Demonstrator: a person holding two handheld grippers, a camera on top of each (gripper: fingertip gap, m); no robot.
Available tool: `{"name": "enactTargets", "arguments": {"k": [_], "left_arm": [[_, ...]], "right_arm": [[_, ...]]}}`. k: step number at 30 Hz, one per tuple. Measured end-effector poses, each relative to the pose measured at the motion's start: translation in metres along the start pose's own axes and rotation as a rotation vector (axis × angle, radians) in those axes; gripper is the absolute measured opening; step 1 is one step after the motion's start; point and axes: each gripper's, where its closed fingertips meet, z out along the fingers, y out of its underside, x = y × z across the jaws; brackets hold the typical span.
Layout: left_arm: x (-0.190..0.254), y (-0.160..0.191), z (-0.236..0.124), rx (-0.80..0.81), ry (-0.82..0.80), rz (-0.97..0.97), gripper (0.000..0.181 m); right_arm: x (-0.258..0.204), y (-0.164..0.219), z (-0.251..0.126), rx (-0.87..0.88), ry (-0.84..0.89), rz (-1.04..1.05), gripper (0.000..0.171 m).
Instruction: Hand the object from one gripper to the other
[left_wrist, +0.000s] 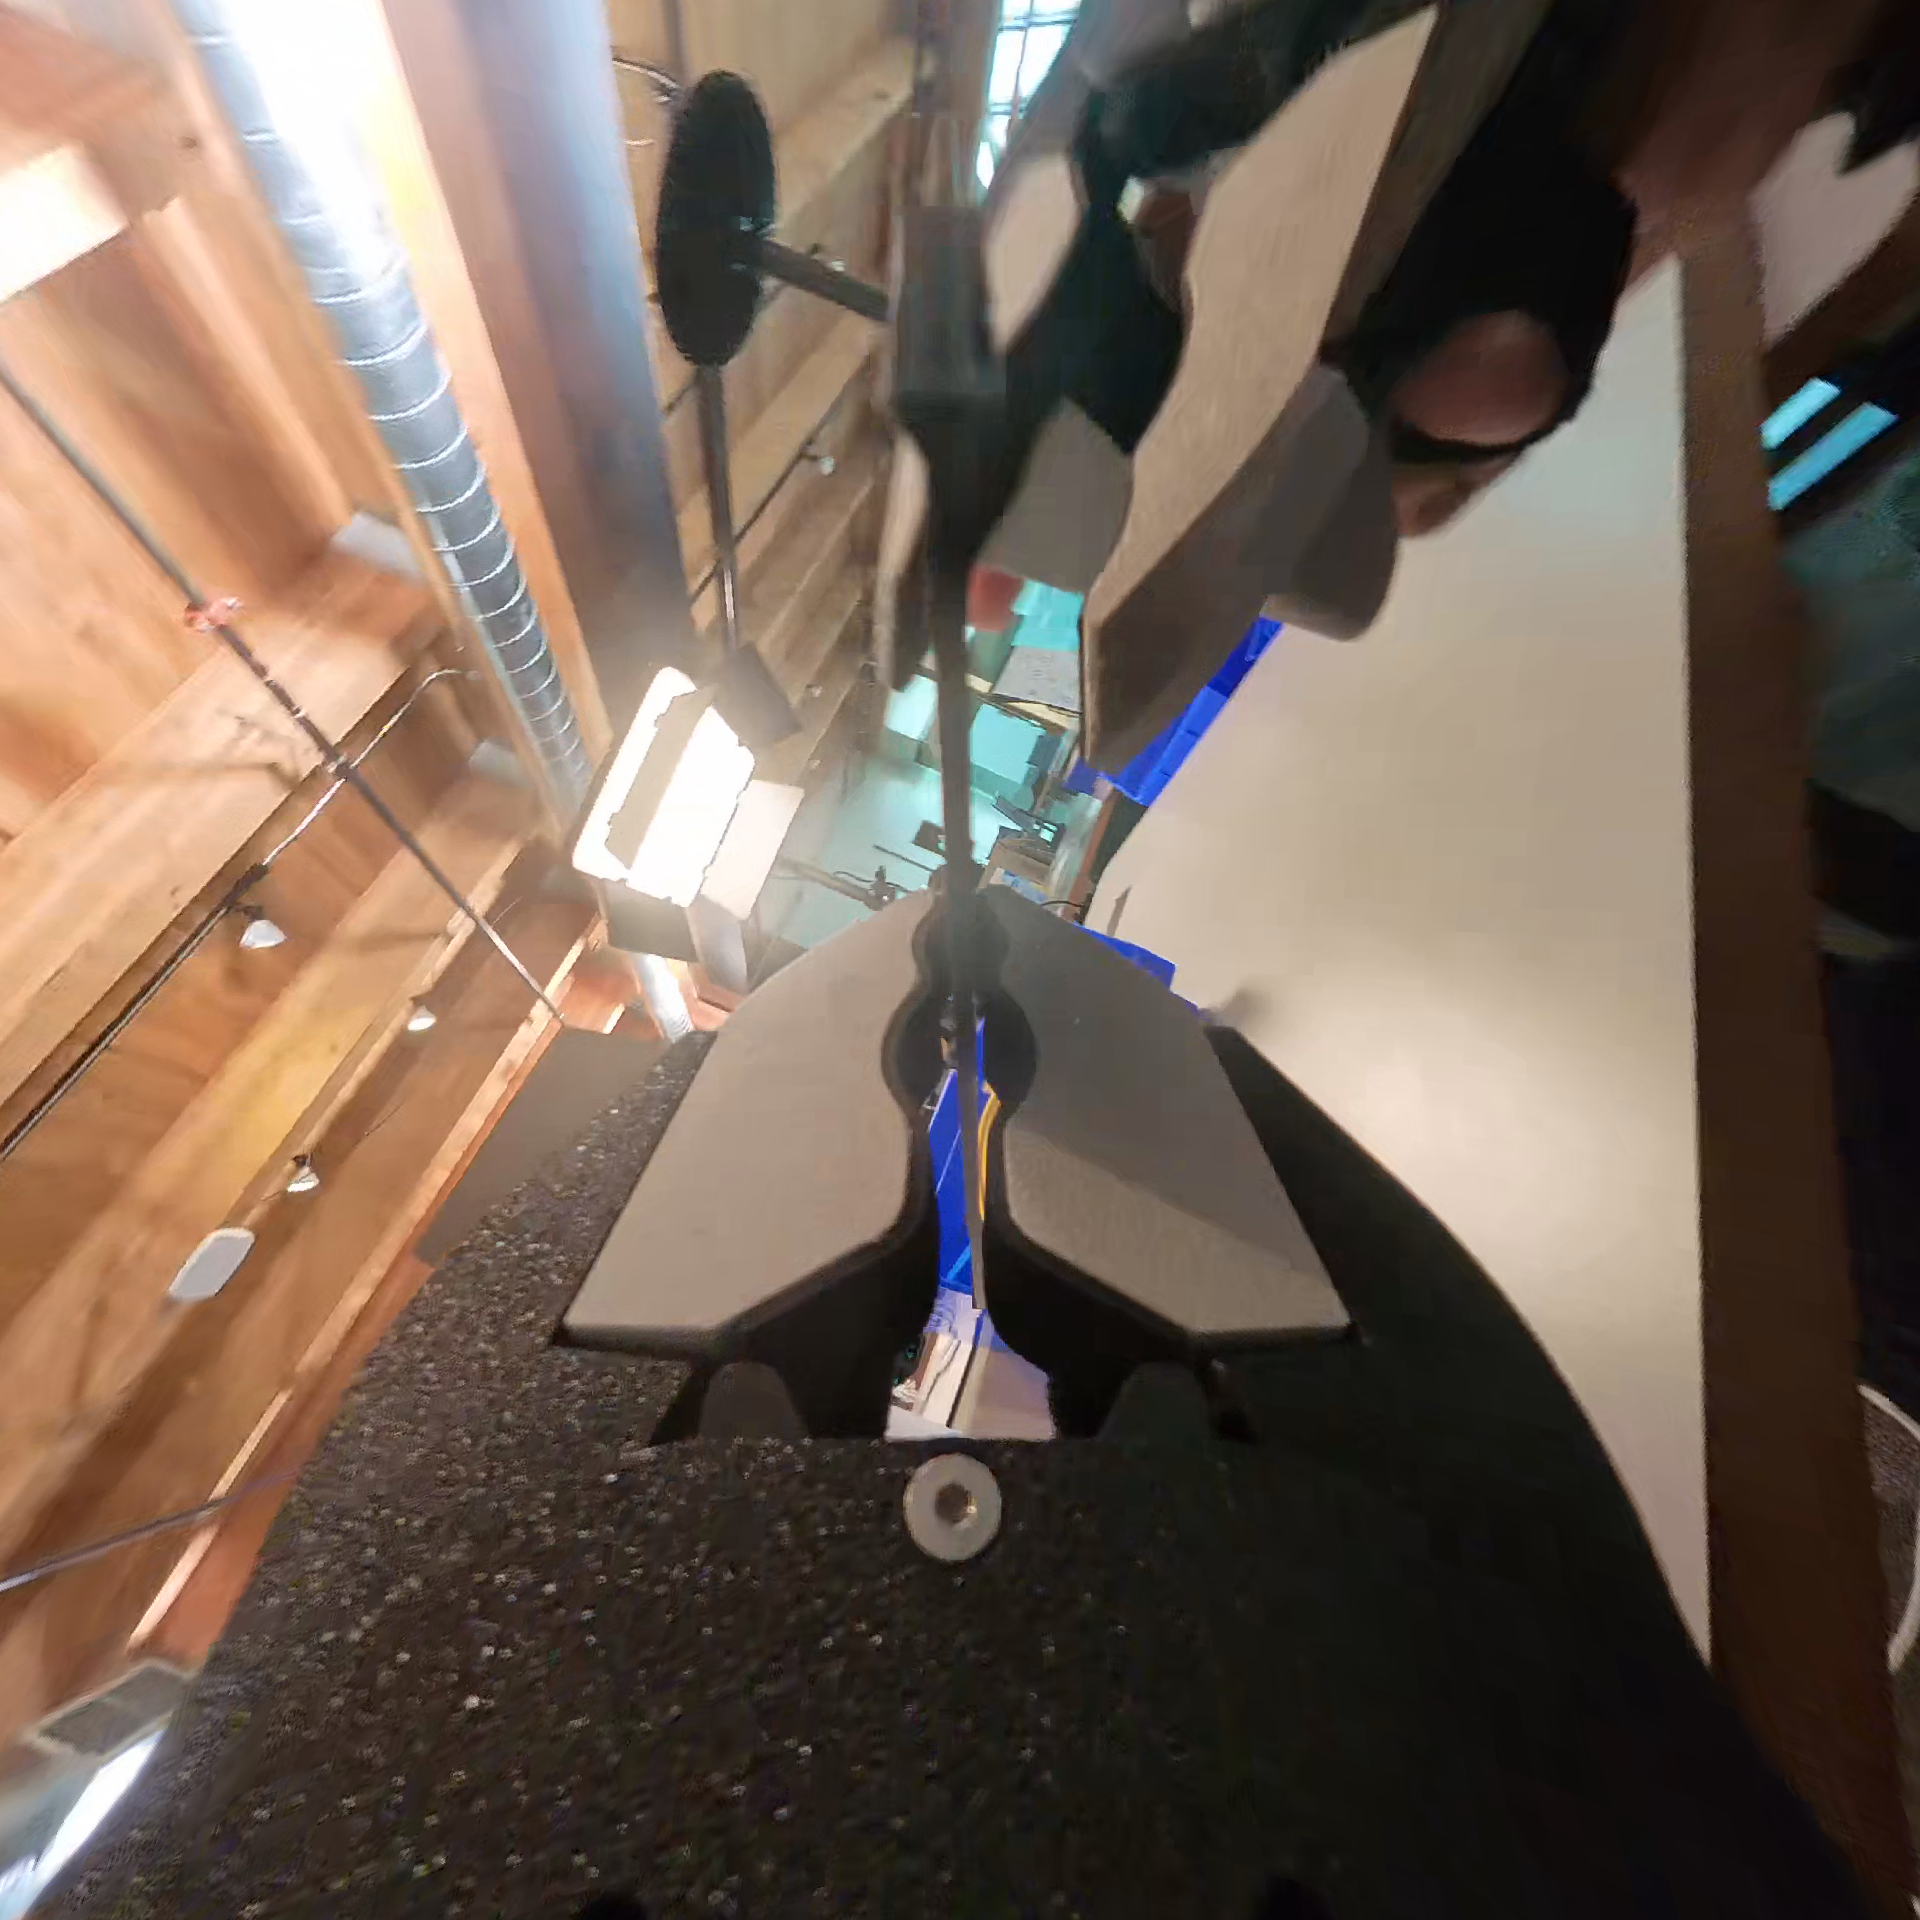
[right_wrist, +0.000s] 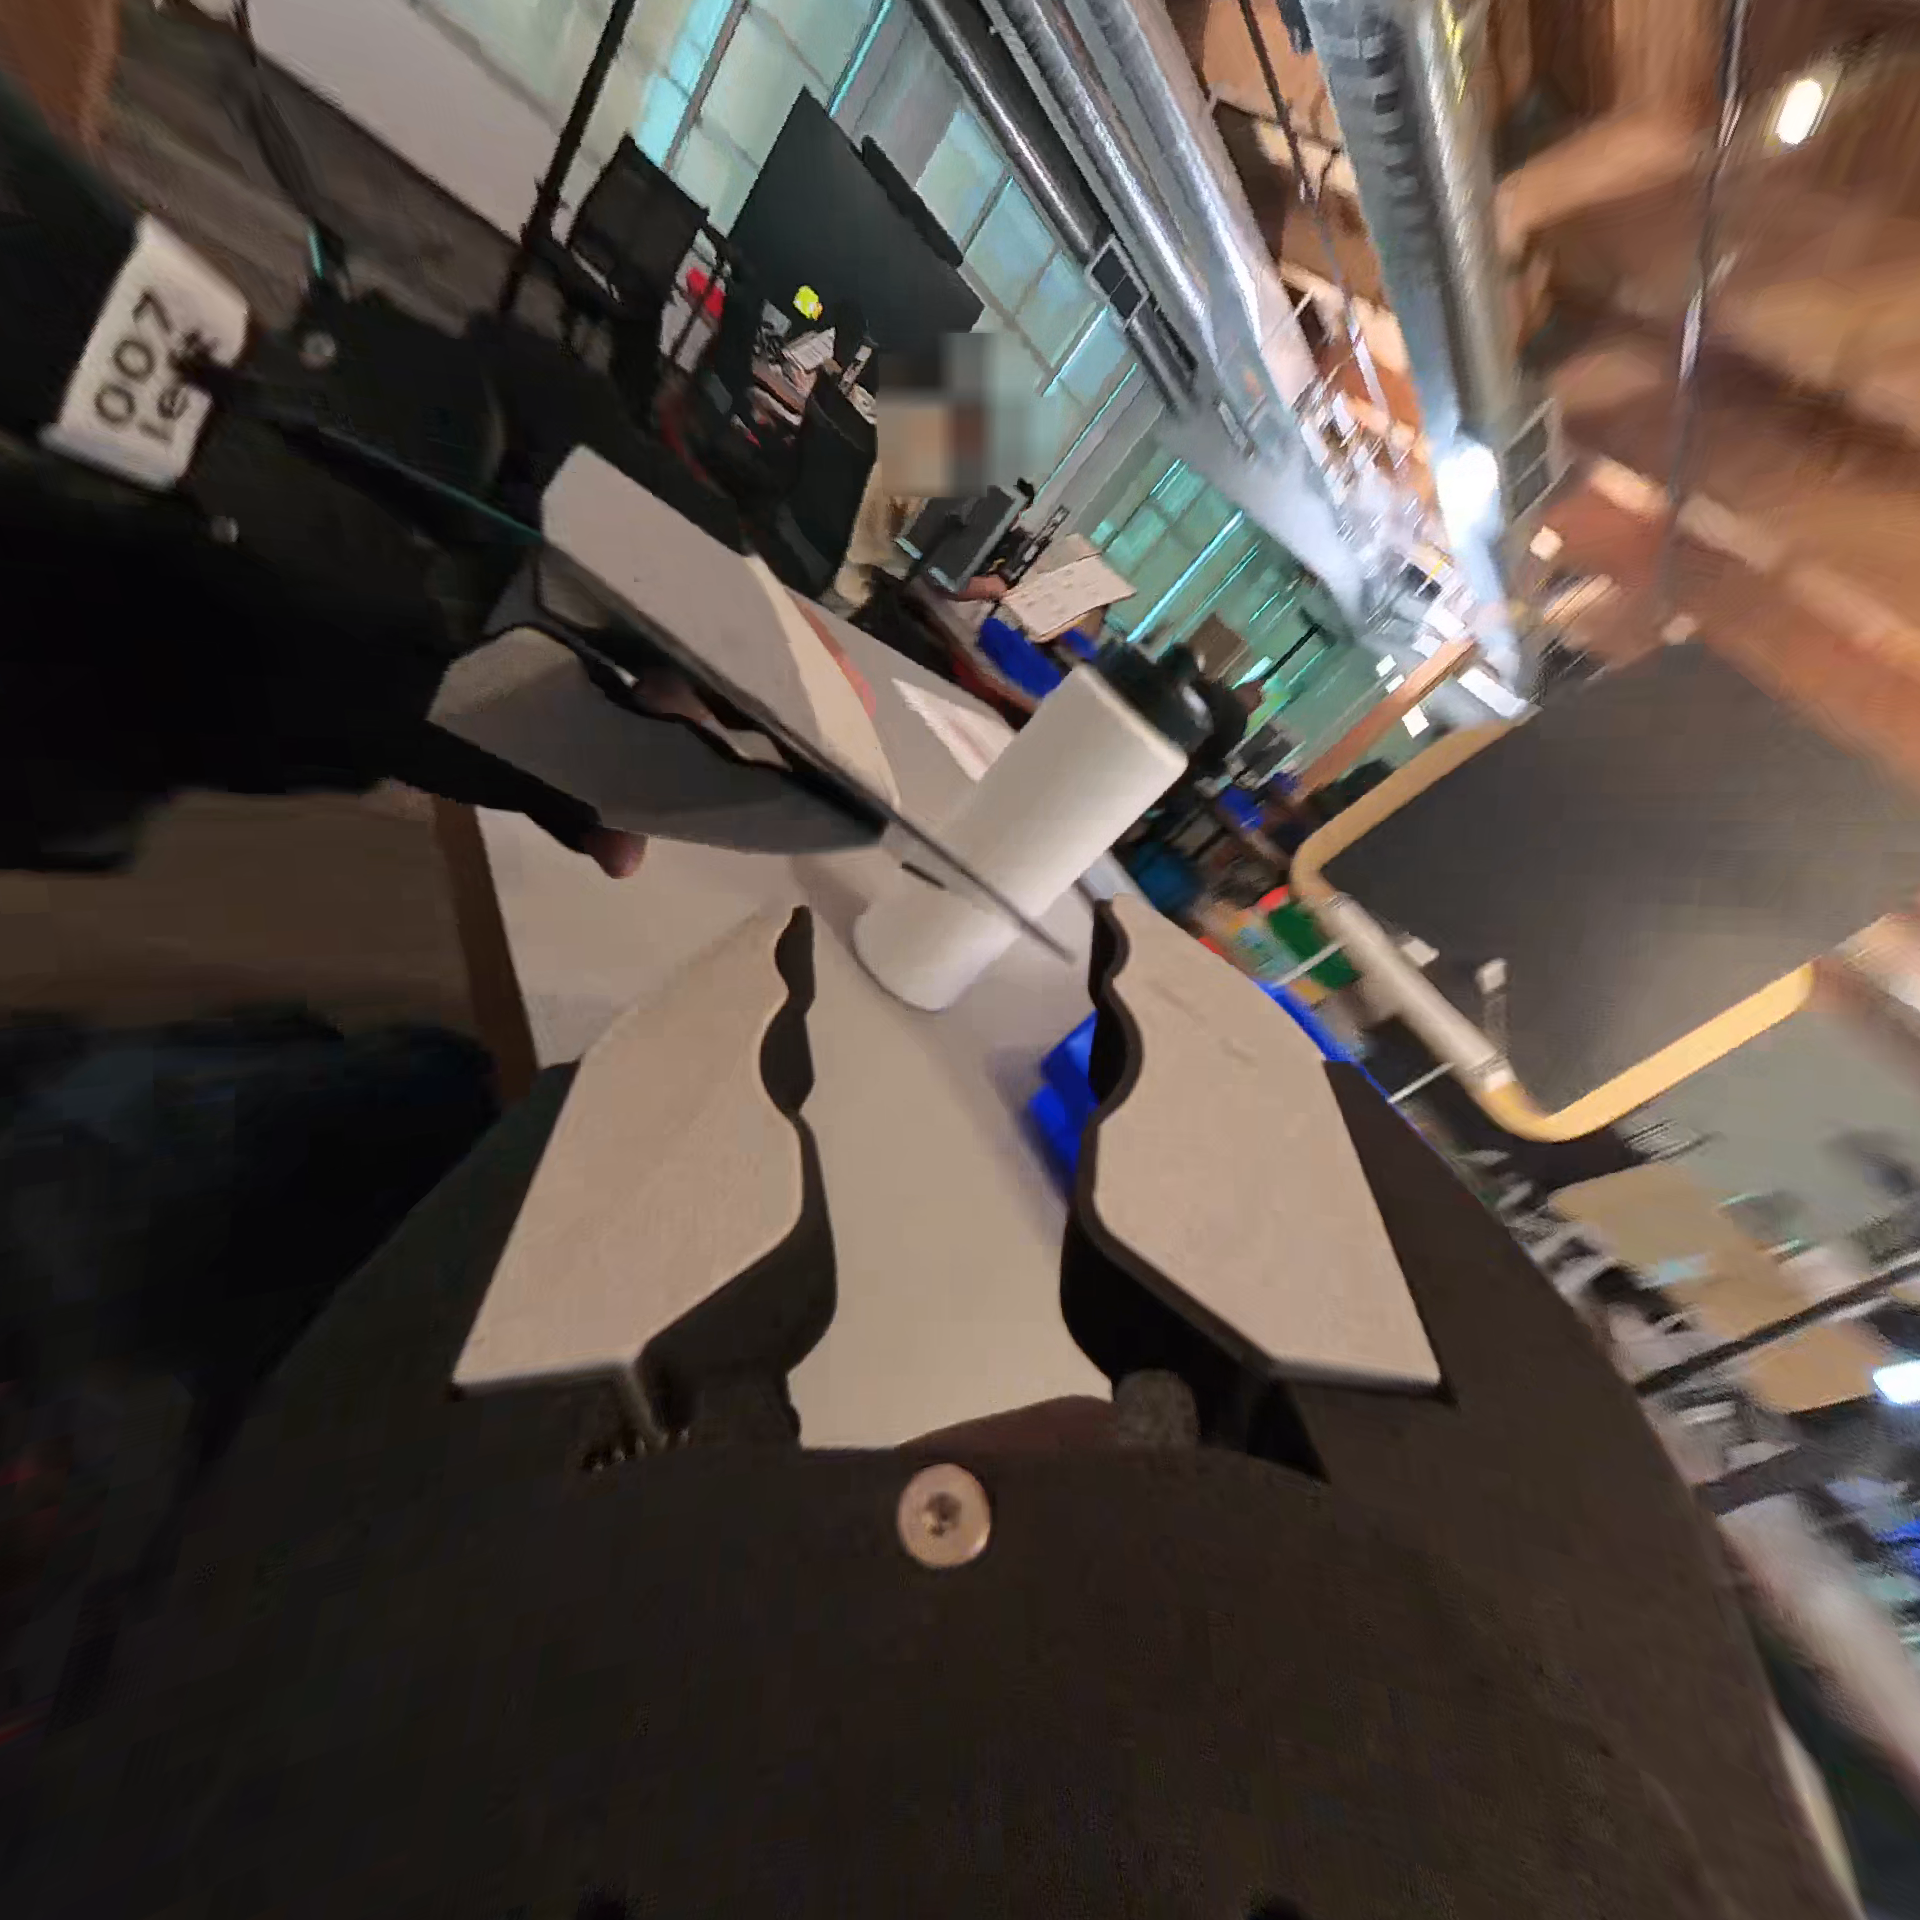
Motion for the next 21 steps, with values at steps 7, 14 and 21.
{"name": "enactTargets", "arguments": {"k": [7, 14, 21], "left_arm": [[0.027, -0.005, 0.003, -0.019, 0.143, 0.114, 0.001], [0.001, 0.02, 0.01, -0.09, 0.05, -0.307, 0.062], [-0.032, 0.024, 0.016, 0.201, 0.038, -1.411, 0.081]], "right_arm": [[-0.043, -0.012, -0.001, 0.005, -0.068, -0.454, 0.034], [-0.006, -0.006, 0.002, 0.037, 0.074, -0.213, 0.002], [0.053, -0.018, -0.024, 0.336, 0.179, 0.383, 0.002]]}}
